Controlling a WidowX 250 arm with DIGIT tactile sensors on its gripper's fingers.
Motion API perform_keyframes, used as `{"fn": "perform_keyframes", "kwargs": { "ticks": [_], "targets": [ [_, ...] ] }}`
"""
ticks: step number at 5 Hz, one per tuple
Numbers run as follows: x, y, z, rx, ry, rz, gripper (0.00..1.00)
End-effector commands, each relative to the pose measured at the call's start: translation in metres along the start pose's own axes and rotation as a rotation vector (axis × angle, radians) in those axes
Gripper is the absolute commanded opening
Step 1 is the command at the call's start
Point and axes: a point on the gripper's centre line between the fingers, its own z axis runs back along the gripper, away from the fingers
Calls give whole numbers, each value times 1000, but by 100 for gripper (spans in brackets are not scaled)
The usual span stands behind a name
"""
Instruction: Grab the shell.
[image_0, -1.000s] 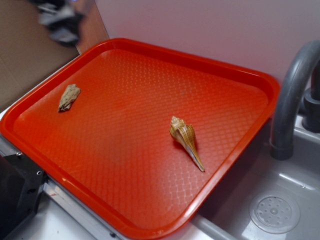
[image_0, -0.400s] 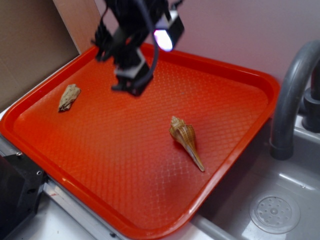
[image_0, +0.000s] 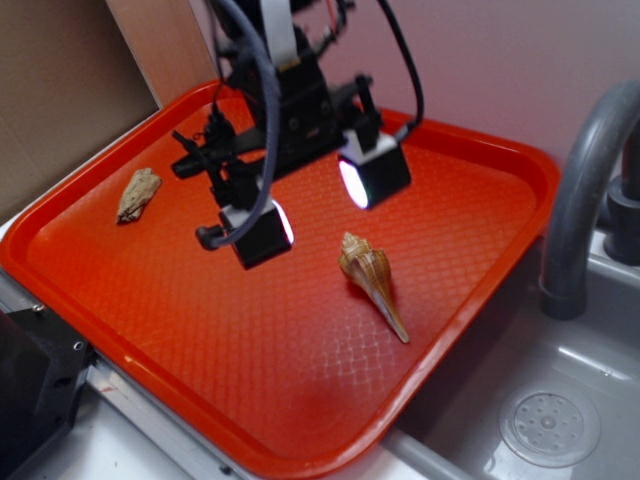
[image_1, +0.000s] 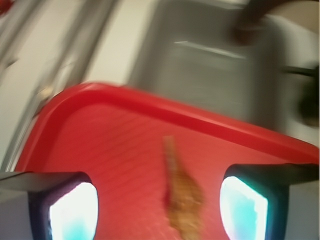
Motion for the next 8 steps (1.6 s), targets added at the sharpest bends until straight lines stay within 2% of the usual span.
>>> {"fn": "perform_keyframes", "kwargs": {
  "ticks": [1, 2, 4, 5, 7, 8],
  "targets": [
    [-23, 2, -11, -62, -32, -271, 100],
    [-18, 4, -26, -67, -3, -280, 100],
    [-9, -3, -81, -147, 42, -238, 98],
    [-14, -3, -86, -153, 76, -189, 0],
    [-25, -1, -76, -151, 108, -164, 0],
    [-26, 0, -50, -96, 168, -114, 0]
  ]
}}
